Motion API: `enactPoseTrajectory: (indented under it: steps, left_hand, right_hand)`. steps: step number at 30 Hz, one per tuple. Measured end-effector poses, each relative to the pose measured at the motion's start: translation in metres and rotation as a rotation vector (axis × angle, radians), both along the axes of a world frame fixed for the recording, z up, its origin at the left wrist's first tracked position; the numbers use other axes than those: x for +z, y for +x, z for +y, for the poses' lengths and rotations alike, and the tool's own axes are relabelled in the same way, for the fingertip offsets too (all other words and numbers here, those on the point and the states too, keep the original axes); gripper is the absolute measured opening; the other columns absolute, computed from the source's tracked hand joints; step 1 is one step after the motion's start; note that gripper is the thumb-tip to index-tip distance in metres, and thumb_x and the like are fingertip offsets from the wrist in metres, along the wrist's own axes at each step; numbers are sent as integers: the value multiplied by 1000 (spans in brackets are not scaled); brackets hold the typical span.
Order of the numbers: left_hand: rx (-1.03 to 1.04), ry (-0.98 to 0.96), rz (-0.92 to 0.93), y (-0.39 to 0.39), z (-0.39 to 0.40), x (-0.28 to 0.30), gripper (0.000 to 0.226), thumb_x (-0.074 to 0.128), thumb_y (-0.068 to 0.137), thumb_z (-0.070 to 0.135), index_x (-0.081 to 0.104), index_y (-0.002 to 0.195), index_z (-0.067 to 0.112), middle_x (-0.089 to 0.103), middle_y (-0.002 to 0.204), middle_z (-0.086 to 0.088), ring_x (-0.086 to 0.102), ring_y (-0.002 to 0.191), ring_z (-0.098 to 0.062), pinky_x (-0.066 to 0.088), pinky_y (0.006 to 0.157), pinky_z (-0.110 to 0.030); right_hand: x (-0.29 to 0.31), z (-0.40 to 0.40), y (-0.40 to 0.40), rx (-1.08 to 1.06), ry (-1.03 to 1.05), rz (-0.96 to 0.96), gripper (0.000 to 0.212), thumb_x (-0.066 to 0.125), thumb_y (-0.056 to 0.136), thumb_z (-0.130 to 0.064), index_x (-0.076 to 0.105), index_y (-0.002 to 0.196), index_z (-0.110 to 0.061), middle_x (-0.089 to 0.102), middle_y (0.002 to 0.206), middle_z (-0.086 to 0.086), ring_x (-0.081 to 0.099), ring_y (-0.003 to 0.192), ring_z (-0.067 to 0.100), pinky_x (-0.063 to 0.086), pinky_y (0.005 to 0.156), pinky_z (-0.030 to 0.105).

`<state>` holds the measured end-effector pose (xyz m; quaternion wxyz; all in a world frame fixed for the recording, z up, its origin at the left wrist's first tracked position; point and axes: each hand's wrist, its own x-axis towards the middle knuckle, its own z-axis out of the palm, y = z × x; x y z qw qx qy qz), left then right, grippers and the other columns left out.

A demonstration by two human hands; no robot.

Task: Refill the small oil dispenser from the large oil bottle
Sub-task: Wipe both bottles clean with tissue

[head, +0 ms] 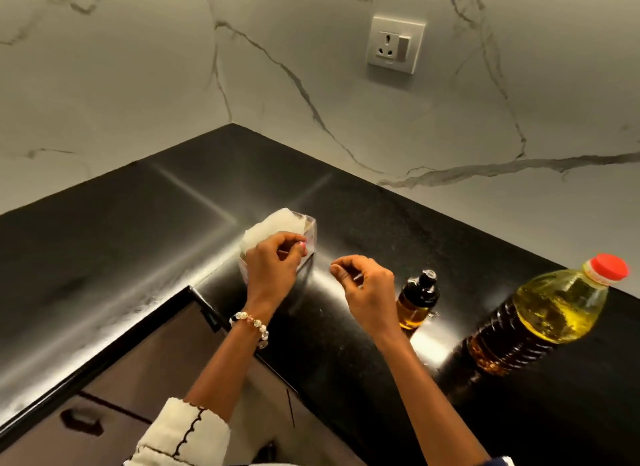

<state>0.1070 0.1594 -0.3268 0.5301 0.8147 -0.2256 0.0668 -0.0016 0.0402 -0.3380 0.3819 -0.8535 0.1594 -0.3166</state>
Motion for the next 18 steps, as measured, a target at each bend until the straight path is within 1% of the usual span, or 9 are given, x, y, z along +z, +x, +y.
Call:
enactPoseTrajectory:
  steps: [2, 4, 5, 7, 9, 11, 13, 16, 18]
  left_hand:
    - [74, 32, -37, 18, 14, 4, 9, 72, 85, 15, 75, 93, 15, 73, 88, 3, 65, 72, -6, 55, 70, -23]
    - [122, 72, -80, 36, 28, 5, 8, 72, 84, 16, 75, 92, 15, 73, 86, 2, 63, 71, -7, 54, 69, -25]
    - [130, 95, -103, 44, 33, 6, 8, 73, 84, 16, 75, 91, 15, 74, 85, 2, 63, 70, -8, 54, 69, -26]
    - [127, 152, -163, 59, 40, 6, 6, 74, 82, 16, 76, 88, 15, 73, 83, 1, 61, 72, -11, 51, 69, -29]
    - [122, 217, -212, 70, 42, 4, 6, 76, 80, 16, 76, 86, 17, 73, 84, -1, 58, 78, -17, 45, 70, -30]
    - [110, 271, -250, 78, 41, 0, 8, 79, 77, 18, 76, 84, 19, 70, 85, -1, 55, 84, -22, 43, 71, -33]
    - [80, 326, -277, 84, 38, -3, 8, 80, 76, 21, 77, 83, 21, 67, 86, 0, 53, 89, -23, 44, 72, -36]
    - [49, 362, -277, 93, 35, -6, 8, 79, 76, 24, 76, 83, 23, 66, 92, 1, 54, 96, -25, 46, 75, -41]
    - [35, 367, -262, 99, 33, -7, 8, 78, 78, 26, 76, 85, 24, 66, 97, 1, 53, 100, -25, 46, 78, -42]
  right_hand:
    - [-4, 2, 18, 44, -15, 90, 8, 74, 82, -16, 72, 89, -13, 68, 86, -1, 57, 79, 12, 44, 66, 19]
    - [-11, 5, 36, 60, -50, 169, 10, 74, 82, -14, 73, 92, -13, 66, 90, 0, 55, 84, 14, 41, 67, 22]
    - [-14, 5, 43, 50, -65, 181, 10, 73, 82, -12, 74, 93, -12, 65, 92, 1, 54, 85, 15, 39, 68, 21]
    - [-16, 7, 59, 11, -89, 168, 13, 73, 82, -8, 74, 94, -12, 64, 95, 2, 51, 89, 16, 35, 68, 14]
    - [-18, 8, 74, -20, -144, 151, 19, 75, 80, -8, 75, 98, -13, 60, 99, 2, 47, 94, 15, 38, 74, 13]
    - [-20, 9, 85, -16, -235, 158, 30, 80, 73, -9, 74, 102, -18, 58, 107, 5, 46, 102, 19, 45, 81, 25]
    - [-23, 10, 95, -2, -332, 195, 38, 84, 67, -12, 73, 102, -23, 56, 116, 10, 41, 111, 25, 39, 83, 33]
    - [-25, 13, 104, -7, -396, 243, 32, 85, 66, -17, 75, 95, -27, 55, 123, 13, 33, 115, 24, 32, 79, 36]
    - [-25, 13, 110, -27, -394, 217, 23, 84, 68, -17, 76, 88, -26, 56, 122, 12, 35, 114, 26, 31, 77, 36]
